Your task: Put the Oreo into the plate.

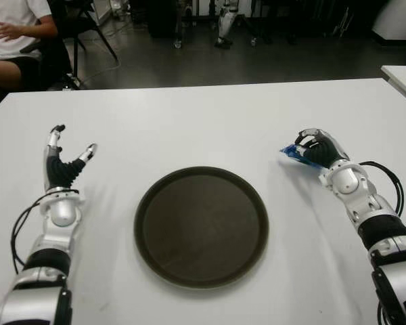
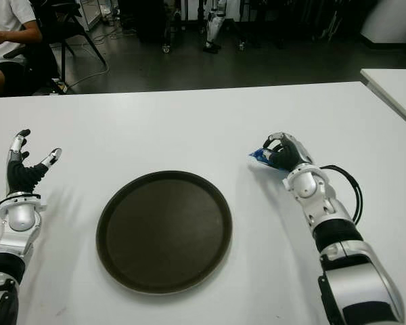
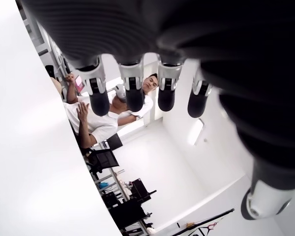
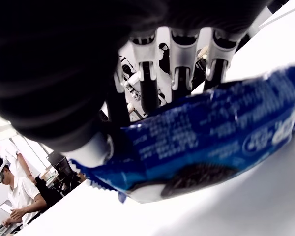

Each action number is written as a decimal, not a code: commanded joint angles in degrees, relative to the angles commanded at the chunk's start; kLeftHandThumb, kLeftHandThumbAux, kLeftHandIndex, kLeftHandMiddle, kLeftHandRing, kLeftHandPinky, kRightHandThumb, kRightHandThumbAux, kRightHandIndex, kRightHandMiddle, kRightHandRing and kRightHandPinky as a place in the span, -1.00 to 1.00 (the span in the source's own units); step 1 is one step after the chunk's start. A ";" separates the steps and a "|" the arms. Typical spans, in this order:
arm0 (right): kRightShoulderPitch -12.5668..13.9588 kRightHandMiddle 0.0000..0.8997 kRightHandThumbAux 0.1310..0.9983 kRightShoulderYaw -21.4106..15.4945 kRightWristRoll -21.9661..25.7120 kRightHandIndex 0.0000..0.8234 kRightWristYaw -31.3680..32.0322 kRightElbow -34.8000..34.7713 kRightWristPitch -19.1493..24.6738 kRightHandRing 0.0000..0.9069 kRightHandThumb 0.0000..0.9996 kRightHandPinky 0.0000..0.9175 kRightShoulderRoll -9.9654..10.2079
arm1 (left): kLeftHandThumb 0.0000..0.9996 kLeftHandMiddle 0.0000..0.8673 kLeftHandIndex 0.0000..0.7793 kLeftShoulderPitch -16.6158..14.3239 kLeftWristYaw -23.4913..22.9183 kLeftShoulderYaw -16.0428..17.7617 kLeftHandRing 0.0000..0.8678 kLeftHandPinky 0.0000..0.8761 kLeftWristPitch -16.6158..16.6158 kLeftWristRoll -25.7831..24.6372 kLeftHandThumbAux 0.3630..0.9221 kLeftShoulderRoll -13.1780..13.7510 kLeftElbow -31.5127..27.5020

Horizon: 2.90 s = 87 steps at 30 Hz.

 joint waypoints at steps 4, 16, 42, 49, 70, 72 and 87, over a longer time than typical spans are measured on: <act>0.06 0.81 0.34 -0.08 0.07 0.07 -0.03 -0.20 0.17 0.79 0.42 0.75 0.08 | -1.00 -0.97 -0.95 -0.07 -0.71 0.43 -1.00 -1.00 -0.07 -0.85 0.10 -0.21 0.08; 0.17 0.81 0.35 0.03 0.09 0.07 0.04 -0.39 0.22 0.78 0.42 0.74 0.08 | -1.00 -0.98 -0.97 -0.24 -0.59 0.58 -1.00 -1.00 0.48 -1.20 0.02 -0.36 0.40; 0.20 0.81 0.35 0.21 0.05 0.07 -0.51 -0.35 -0.28 0.78 0.42 0.73 0.17 | -1.00 -0.96 -0.95 1.21 1.03 -0.49 -0.99 -1.00 0.55 1.66 0.03 0.18 -1.97; 0.33 0.81 0.35 0.24 0.11 0.07 -0.37 -0.60 -0.31 0.78 0.42 0.72 0.14 | -1.00 -0.96 -0.94 0.85 -0.96 0.87 -0.99 -1.00 -0.31 -1.25 0.08 -0.73 -1.32; 0.05 -0.62 0.28 3.61 -3.29 -0.69 3.59 -2.20 3.09 -0.57 -0.33 -0.62 -1.91 | -1.00 -0.94 -0.92 1.38 -1.00 0.85 -0.98 -1.00 1.78 -1.31 0.04 -1.05 -2.95; 0.34 -0.81 0.26 4.32 -4.26 -0.84 4.79 -3.91 4.55 -0.76 -0.48 -0.76 -2.40 | -1.00 -0.94 -0.92 1.28 -0.59 0.94 -0.98 -1.00 2.27 -1.24 0.03 -1.12 -2.93; 2.20 -1.00 0.13 6.54 -7.50 -1.00 10.82 -11.70 8.45 -1.00 -0.80 -0.99 -5.14 | -1.00 -0.93 -0.92 0.51 2.07 0.03 -0.95 -1.00 2.25 1.28 0.08 -0.42 -2.40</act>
